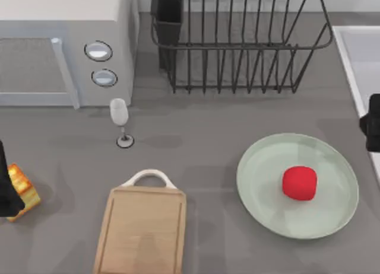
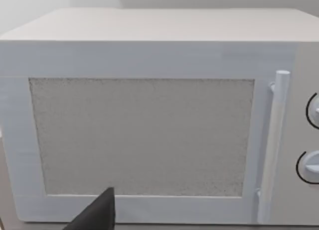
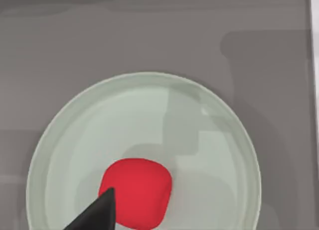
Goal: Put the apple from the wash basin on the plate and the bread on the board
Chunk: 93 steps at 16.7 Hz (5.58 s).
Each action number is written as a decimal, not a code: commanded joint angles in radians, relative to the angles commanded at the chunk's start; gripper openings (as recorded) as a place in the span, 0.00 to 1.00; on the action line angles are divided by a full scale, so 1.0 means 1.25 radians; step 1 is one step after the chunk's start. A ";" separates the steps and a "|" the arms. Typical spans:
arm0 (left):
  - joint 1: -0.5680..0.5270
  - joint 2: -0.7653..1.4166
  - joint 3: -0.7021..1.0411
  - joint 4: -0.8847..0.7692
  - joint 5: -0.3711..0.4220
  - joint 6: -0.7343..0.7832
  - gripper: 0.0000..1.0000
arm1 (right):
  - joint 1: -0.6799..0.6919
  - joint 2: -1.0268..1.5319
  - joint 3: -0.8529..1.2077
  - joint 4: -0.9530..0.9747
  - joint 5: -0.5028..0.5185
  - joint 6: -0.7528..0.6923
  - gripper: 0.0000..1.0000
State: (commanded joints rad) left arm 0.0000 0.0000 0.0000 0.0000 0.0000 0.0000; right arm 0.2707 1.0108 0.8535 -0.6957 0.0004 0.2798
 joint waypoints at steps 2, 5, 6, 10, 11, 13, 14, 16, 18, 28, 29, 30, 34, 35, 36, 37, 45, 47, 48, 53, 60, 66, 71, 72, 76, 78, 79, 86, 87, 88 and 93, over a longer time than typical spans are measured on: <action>0.000 0.000 0.000 0.000 0.000 0.000 1.00 | -0.041 -0.183 -0.137 0.107 0.000 -0.043 1.00; 0.000 0.000 0.000 0.000 0.000 0.000 1.00 | -0.103 -0.440 -0.340 0.265 0.000 -0.106 1.00; 0.000 0.000 0.000 0.000 0.000 0.000 1.00 | -0.122 -0.514 -0.403 0.316 0.000 -0.126 1.00; 0.000 0.000 0.000 0.000 0.000 0.000 1.00 | -0.188 -0.730 -0.605 0.483 0.000 -0.194 1.00; 0.000 0.000 0.000 0.000 0.000 0.000 1.00 | -0.199 -0.763 -0.637 0.513 0.000 -0.206 1.00; 0.000 0.000 0.000 0.000 0.000 0.000 1.00 | -0.214 -0.802 -0.676 0.550 0.000 -0.221 1.00; 0.000 0.000 0.000 0.000 0.000 0.000 1.00 | -0.217 -0.809 -0.683 0.557 0.000 -0.224 1.00; 0.000 0.000 0.000 0.000 0.000 0.000 1.00 | -0.217 -0.809 -0.683 0.557 0.000 -0.224 1.00; 0.000 0.000 0.000 0.000 0.000 0.000 1.00 | -0.217 -0.809 -0.683 0.557 0.000 -0.224 1.00; 0.000 0.367 0.259 -0.237 0.000 0.206 1.00 | -0.217 -0.809 -0.683 0.557 0.000 -0.224 1.00; 0.000 0.439 0.306 -0.280 -0.001 0.243 1.00 | -0.217 -0.809 -0.683 0.557 0.000 -0.224 1.00; 0.000 0.514 0.354 -0.324 -0.001 0.281 1.00 | -0.217 -0.809 -0.683 0.557 0.000 -0.224 1.00; 0.002 0.823 0.549 -0.502 -0.001 0.435 1.00 | -0.217 -0.809 -0.683 0.557 0.000 -0.224 1.00; 0.002 0.898 0.595 -0.544 -0.001 0.471 1.00 | -0.217 -0.809 -0.683 0.557 0.000 -0.224 1.00; 0.003 0.970 0.640 -0.584 -0.001 0.506 1.00 | -0.217 -0.809 -0.683 0.557 0.000 -0.224 1.00; 0.003 1.038 0.682 -0.622 -0.001 0.538 1.00 | -0.217 -0.809 -0.683 0.557 0.000 -0.224 1.00; 0.004 1.334 0.867 -0.789 0.000 0.682 1.00 | -0.217 -0.809 -0.683 0.557 0.000 -0.224 1.00; 0.004 1.334 0.867 -0.789 0.000 0.682 1.00 | -0.217 -0.809 -0.683 0.557 0.000 -0.224 1.00; 0.004 1.334 0.867 -0.789 0.000 0.682 1.00 | -0.217 -0.809 -0.683 0.557 0.000 -0.224 1.00; 0.003 1.356 0.836 -0.735 0.000 0.682 1.00 | -0.217 -0.809 -0.683 0.557 0.000 -0.224 1.00; 0.005 1.436 0.745 -0.564 0.001 0.685 1.00 | -0.217 -0.809 -0.683 0.557 0.000 -0.224 1.00; 0.005 1.439 0.741 -0.558 0.001 0.685 0.85 | -0.217 -0.809 -0.683 0.557 0.000 -0.224 1.00; 0.005 1.439 0.741 -0.558 0.001 0.685 0.47 | -0.217 -0.809 -0.683 0.557 0.000 -0.224 1.00; 0.005 1.439 0.741 -0.558 0.001 0.685 0.40 | -0.217 -0.809 -0.683 0.557 0.000 -0.224 1.00; 0.005 1.439 0.741 -0.558 0.001 0.685 0.10 | -0.217 -0.809 -0.683 0.557 0.000 -0.224 1.00; 0.005 1.439 0.741 -0.558 0.001 0.685 0.00 | -0.217 -0.809 -0.683 0.557 0.000 -0.224 1.00; 0.005 1.439 0.741 -0.558 0.001 0.685 0.00 | -0.217 -0.809 -0.683 0.557 0.000 -0.224 1.00; 0.004 1.427 0.745 -0.569 0.006 0.681 0.00 | -0.217 -0.809 -0.683 0.557 0.000 -0.224 1.00; 0.004 1.426 0.747 -0.572 0.006 0.681 0.00 | -0.217 -0.809 -0.683 0.557 0.000 -0.224 1.00; 0.004 1.423 0.756 -0.582 0.007 0.681 0.00 | -0.217 -0.809 -0.683 0.557 0.000 -0.224 1.00; 0.005 1.366 0.858 -0.755 0.007 0.679 0.00 | -0.217 -0.809 -0.683 0.557 0.000 -0.224 1.00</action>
State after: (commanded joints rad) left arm 0.0068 1.7073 1.0720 -0.9436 0.0088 0.8481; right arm 0.0000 0.0000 0.0000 0.0000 0.0000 0.0000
